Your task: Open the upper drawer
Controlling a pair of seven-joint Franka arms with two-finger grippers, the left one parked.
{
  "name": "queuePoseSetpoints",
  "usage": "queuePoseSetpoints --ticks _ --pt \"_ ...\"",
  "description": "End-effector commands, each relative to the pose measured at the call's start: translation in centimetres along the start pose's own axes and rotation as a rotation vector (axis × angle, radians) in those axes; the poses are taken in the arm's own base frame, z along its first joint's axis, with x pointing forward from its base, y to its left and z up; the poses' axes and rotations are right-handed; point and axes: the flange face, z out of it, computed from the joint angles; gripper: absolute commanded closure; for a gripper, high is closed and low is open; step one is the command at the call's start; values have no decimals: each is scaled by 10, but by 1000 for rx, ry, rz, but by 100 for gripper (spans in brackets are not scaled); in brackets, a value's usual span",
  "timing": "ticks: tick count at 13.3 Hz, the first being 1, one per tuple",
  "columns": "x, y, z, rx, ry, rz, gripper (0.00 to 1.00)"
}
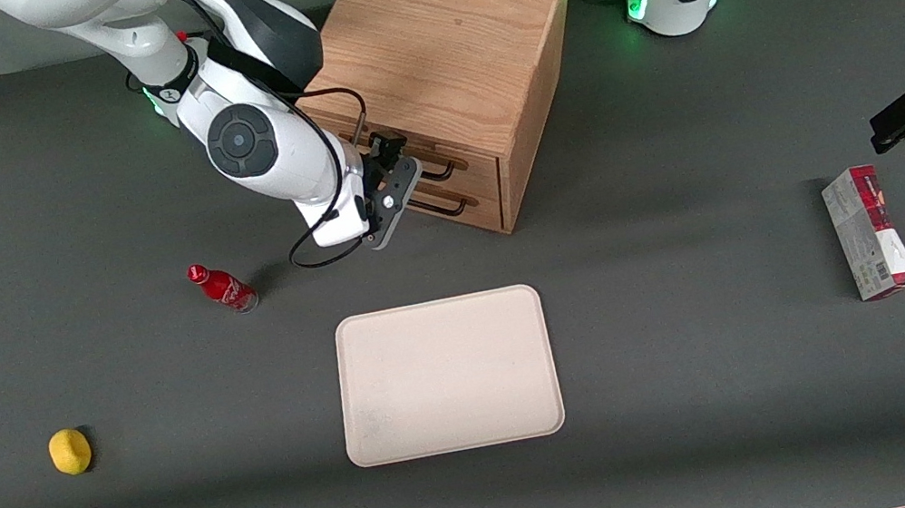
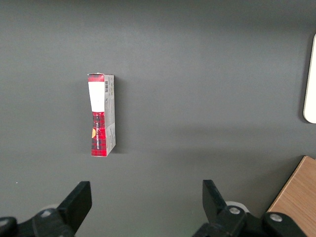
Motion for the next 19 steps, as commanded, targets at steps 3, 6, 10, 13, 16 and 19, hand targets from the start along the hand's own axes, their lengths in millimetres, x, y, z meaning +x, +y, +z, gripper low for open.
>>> queuePoseSetpoints --ticks 3,6,10,13,16,19 --pt "-5 1 -3 19 -26 -32 0" --pt "-8 -4 -18 23 -68 -40 0" --pt "-6 -2 -14 26 -55 -59 0" --pt "0 7 -4 28 -14 -100 0" --pt "6 20 7 30 16 -130 0" --pt "8 30 9 15 16 -159 0"
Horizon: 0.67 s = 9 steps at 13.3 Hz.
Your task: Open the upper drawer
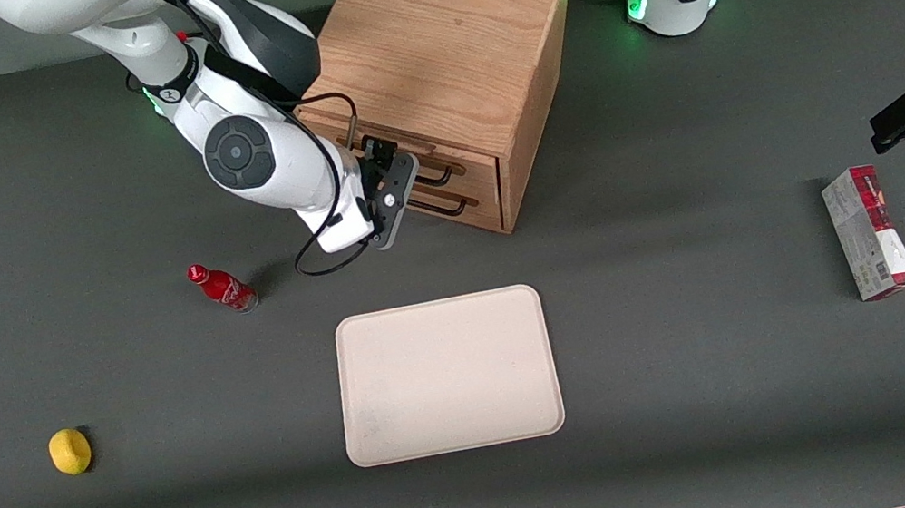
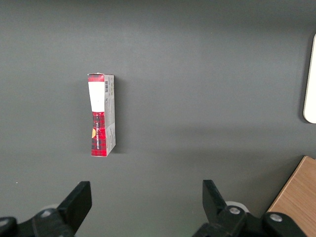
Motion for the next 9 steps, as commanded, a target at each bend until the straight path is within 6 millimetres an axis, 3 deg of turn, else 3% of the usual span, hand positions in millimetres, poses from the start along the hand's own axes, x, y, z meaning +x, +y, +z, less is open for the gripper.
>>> queuePoseSetpoints --ticks 1,5,9 --pt "2 13 6 3 8 -11 0" --pt "-2 7 -19 -3 -38 -38 0" --pt "-5 49 -33 -99 -39 -89 0"
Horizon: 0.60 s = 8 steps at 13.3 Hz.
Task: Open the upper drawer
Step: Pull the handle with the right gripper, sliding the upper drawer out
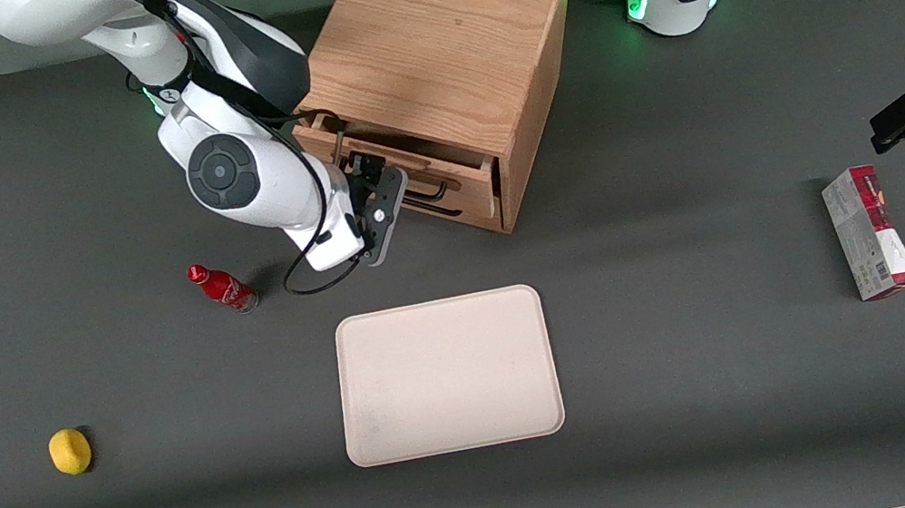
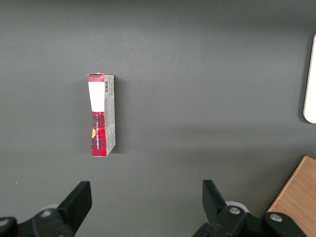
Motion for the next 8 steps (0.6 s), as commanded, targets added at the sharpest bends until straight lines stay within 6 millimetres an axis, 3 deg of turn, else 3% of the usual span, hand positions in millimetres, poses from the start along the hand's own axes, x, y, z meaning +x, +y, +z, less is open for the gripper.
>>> queuePoseSetpoints --ticks 1,4,8 --pt "-3 28 -5 -50 -15 -36 0" --pt "-2 41 5 -88 -28 -53 0" --pt "-3 87 -25 -114 30 -23 0"
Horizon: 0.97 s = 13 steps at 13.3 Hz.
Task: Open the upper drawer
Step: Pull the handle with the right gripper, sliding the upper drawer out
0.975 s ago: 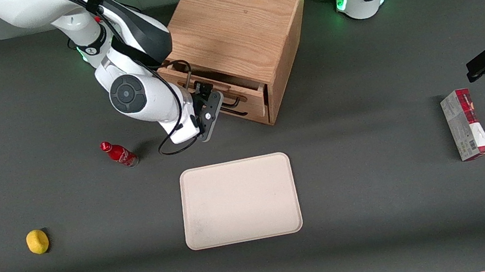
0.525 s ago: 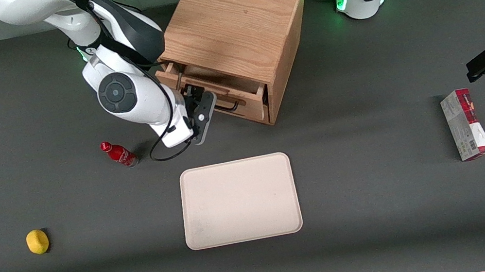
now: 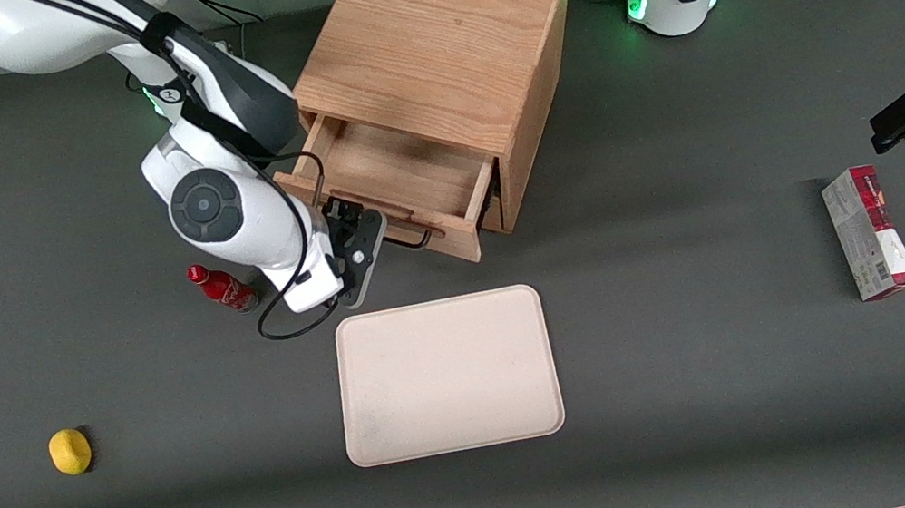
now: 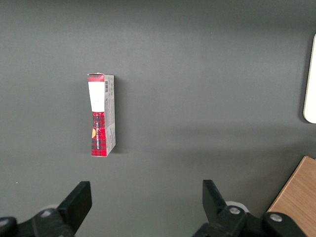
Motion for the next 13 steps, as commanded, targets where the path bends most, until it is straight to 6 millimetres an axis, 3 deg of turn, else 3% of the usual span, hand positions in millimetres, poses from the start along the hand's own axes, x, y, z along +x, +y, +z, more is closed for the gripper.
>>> queuePoseSetpoints --ticks 1,4,7,9,13 --pt "3 39 -22 -21 46 9 0" --pt "-6 67 -32 -40 64 58 0" --pt "-25 105 -58 -98 89 126 0" --pt "-27 101 -69 -83 79 139 0" --pt "-51 100 -141 -100 97 258 0"
